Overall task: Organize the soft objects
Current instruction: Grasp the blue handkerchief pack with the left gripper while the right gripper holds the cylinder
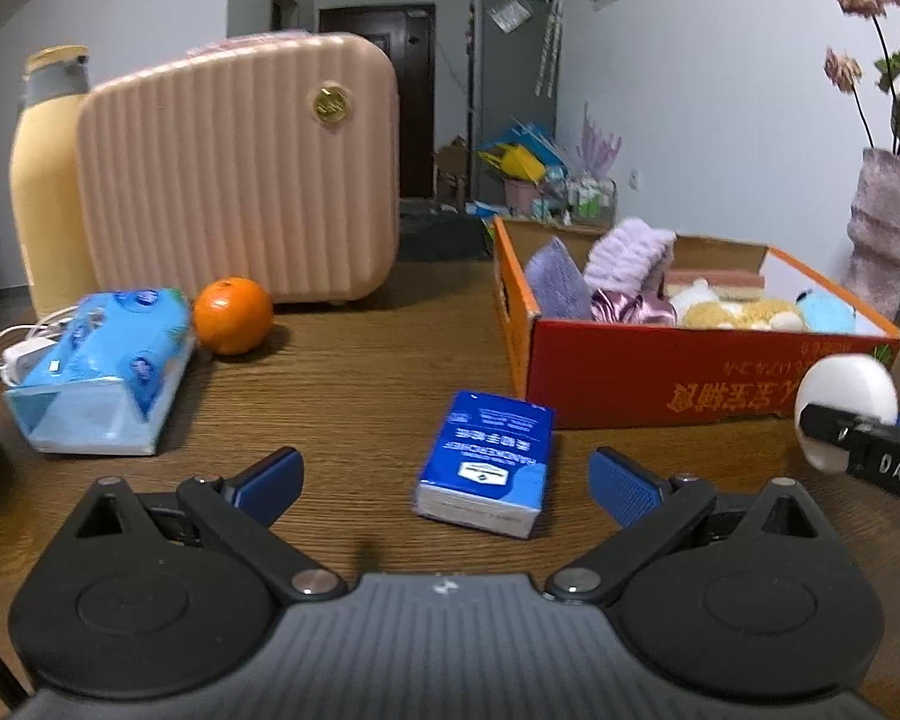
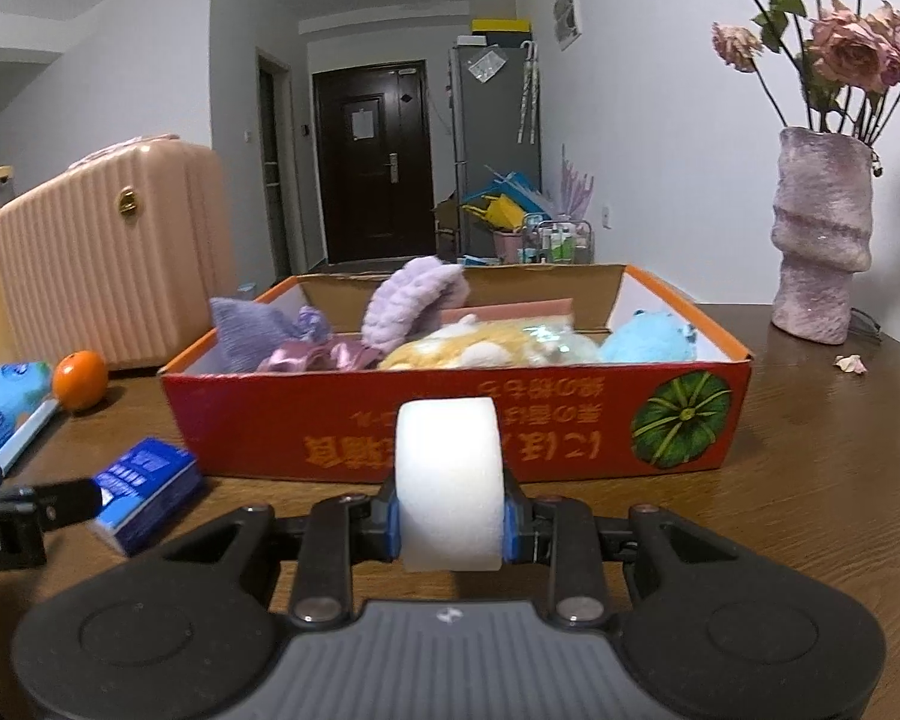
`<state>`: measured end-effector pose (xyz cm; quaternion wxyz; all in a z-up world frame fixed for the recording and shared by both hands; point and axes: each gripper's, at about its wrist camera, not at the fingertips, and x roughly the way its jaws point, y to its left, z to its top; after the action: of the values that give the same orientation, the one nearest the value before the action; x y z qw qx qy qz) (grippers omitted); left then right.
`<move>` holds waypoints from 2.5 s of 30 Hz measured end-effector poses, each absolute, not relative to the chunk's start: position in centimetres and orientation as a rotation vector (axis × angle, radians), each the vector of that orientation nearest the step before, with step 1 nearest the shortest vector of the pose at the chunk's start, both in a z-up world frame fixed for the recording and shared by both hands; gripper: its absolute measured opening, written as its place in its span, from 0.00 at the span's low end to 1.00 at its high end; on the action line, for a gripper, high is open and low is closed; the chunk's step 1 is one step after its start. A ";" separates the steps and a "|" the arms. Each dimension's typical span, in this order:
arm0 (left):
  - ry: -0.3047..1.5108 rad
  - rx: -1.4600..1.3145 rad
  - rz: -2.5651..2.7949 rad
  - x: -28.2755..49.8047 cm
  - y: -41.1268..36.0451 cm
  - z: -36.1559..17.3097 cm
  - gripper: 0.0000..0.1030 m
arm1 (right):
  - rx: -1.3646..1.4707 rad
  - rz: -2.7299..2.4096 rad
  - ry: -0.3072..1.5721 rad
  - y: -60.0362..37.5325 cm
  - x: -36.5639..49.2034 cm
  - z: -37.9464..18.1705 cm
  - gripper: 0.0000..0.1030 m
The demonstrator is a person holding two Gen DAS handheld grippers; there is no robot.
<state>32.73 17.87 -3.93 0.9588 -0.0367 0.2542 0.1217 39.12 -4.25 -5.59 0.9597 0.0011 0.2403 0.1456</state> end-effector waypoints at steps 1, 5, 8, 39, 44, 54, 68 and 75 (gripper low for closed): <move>0.526 -0.071 0.240 33.2 17.8 -4.0 1.00 | 0.005 0.290 0.486 -4.5 39.4 -5.6 0.28; 0.588 -0.062 0.206 34.9 17.5 -4.8 1.00 | 0.013 0.270 0.479 -5.5 40.1 -5.6 0.28; 0.607 -0.057 0.196 35.9 17.5 -5.1 1.00 | 0.018 0.256 0.475 -6.2 40.7 -5.6 0.28; 0.710 -0.052 0.154 39.9 17.8 -6.6 0.51 | 0.032 0.257 0.458 -7.9 42.1 -5.6 0.28; 0.698 -0.052 0.144 39.7 17.7 -6.4 0.51 | 0.031 0.258 0.456 -7.9 42.0 -5.6 0.28; 0.634 -0.082 0.170 38.5 17.7 -5.4 0.51 | 0.034 0.269 0.436 -7.9 41.8 -5.5 0.28; 0.457 -0.157 0.225 35.1 16.4 -2.2 0.51 | 0.058 0.305 0.345 -8.2 40.5 -4.5 0.28; 0.420 -0.164 0.204 34.7 14.4 -1.5 0.51 | 0.065 0.326 0.305 -8.2 40.1 -4.1 0.28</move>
<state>34.65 14.35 -1.49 0.9695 -0.0812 0.2079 0.1008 40.11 -8.19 -4.06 0.9747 0.0323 0.1511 0.1617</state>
